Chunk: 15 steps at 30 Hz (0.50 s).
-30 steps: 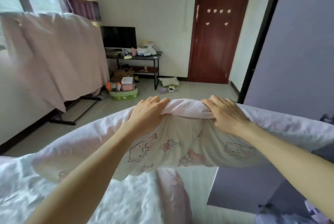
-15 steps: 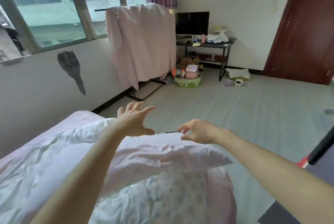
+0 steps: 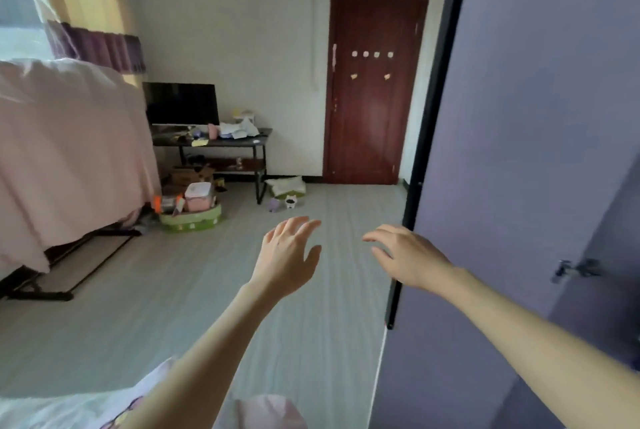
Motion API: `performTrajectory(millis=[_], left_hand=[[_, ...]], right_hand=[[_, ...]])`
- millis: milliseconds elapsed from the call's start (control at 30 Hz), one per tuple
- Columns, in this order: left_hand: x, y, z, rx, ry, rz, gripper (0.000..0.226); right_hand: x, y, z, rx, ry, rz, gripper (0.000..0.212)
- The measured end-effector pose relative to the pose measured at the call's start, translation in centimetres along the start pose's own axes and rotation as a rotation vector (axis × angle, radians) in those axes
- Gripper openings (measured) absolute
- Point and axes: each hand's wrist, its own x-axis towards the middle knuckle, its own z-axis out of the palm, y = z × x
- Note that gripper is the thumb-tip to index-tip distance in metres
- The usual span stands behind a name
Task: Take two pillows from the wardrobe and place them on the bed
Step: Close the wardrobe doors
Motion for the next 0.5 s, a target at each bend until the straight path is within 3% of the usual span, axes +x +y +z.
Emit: performTrajectory(millis=[167, 333, 400, 500], left_hand=[[8.6, 8.3, 4.8, -0.453, -0.034, 0.107, 0.054], [15.5, 12.6, 8.3, -0.841, -0.208, -0.03, 0.088], [16.7, 13.3, 9.3, -1.037, -0.264, -0.078, 0.083], [17.0, 12.9, 10.2, -1.133, -0.186, -0.12, 0.057]], right_hand=[[-2.7, 6.0, -5.0, -0.117, 0.242, 0.184, 0.033], [-4.3, 9.9, -6.6, -0.115, 0.28, 0.392, 0.033], [-5.1, 10.7, -6.6, -0.079, 0.3, 0.44, 0.033], [-6.4, 11.3, -6.1, -0.006, 0.327, 0.472, 0.034]])
